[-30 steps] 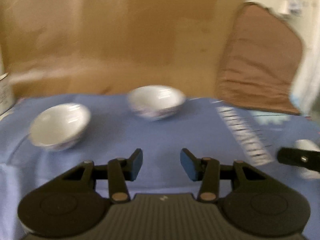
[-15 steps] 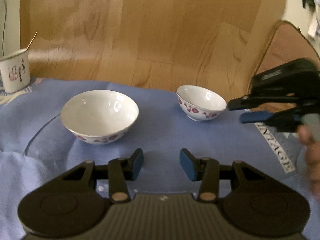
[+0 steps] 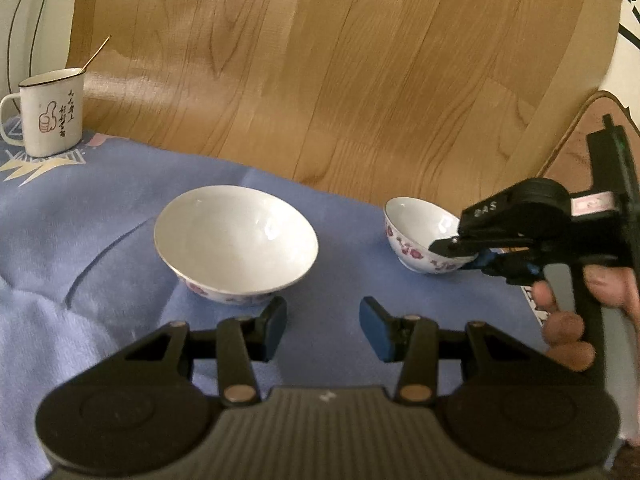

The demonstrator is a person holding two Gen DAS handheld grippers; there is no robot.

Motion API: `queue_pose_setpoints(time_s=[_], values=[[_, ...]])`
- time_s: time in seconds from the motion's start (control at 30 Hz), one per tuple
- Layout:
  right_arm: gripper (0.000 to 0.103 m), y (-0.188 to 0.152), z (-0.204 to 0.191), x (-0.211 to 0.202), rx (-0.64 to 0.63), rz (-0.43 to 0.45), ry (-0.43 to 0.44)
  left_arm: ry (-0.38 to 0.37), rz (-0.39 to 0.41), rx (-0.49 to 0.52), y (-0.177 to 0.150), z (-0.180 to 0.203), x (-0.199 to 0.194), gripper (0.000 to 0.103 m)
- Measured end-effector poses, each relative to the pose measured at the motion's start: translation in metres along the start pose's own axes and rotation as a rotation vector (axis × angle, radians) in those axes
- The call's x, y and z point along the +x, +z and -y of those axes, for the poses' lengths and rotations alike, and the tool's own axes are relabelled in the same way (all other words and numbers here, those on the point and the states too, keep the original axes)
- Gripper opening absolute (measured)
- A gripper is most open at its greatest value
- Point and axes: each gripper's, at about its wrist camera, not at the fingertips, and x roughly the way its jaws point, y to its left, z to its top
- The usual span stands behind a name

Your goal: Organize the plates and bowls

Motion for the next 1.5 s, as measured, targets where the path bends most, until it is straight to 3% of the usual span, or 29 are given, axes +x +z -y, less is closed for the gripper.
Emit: queue_pose_setpoints(time_s=[0.1, 0.3, 0.5, 0.67, 0.73, 0.87, 1.03, 1.1, 1.17, 1.2, 1.3, 1.5], values=[[0.013, -0.003, 0.006, -0.011, 0.016, -0.010, 0.020, -0.015, 0.008, -0.003, 0.000, 0.000, -0.002, 0.041], [0.010, -0.021, 0.013, -0.052, -0.013, -0.015, 0.066, -0.118, 0.039, -0.034, 0.002, -0.002, -0.014, 0.045], [0.010, -0.050, 0.031, -0.089, 0.014, -0.035, 0.103, -0.236, -0.016, -0.086, 0.000, -0.009, -0.015, 0.043], [0.010, -0.075, 0.040, -0.109, 0.028, -0.056, 0.114, -0.330, -0.047, -0.019, -0.008, 0.008, -0.017, 0.042], [0.010, -0.082, 0.042, -0.109, 0.040, -0.069, 0.119, -0.336, -0.065, 0.030, -0.014, 0.018, -0.016, 0.038], [0.011, -0.091, 0.046, -0.110, 0.067, -0.067, 0.130, -0.309, -0.108, 0.117, -0.025, 0.035, -0.011, 0.020], [0.026, -0.096, 0.043, -0.123, 0.029, 0.018, 0.101, -0.284, -0.096, 0.150, -0.032, 0.040, -0.009, 0.019], [0.027, -0.102, 0.041, -0.128, 0.001, 0.052, 0.099, -0.279, -0.086, 0.160, -0.034, 0.042, -0.010, 0.019], [0.027, -0.109, 0.038, -0.128, -0.017, 0.064, 0.101, -0.278, -0.078, 0.172, -0.036, 0.044, -0.011, 0.017], [0.024, -0.111, 0.038, -0.126, -0.024, 0.064, 0.102, -0.285, -0.074, 0.179, -0.036, 0.046, -0.012, 0.011], [0.017, -0.117, 0.037, -0.125, -0.039, 0.087, 0.079, -0.272, -0.071, 0.190, -0.038, 0.053, -0.020, 0.011], [0.011, -0.116, 0.059, -0.153, -0.049, 0.173, 0.073, -0.339, -0.066, 0.189, -0.035, 0.087, -0.044, 0.011]])
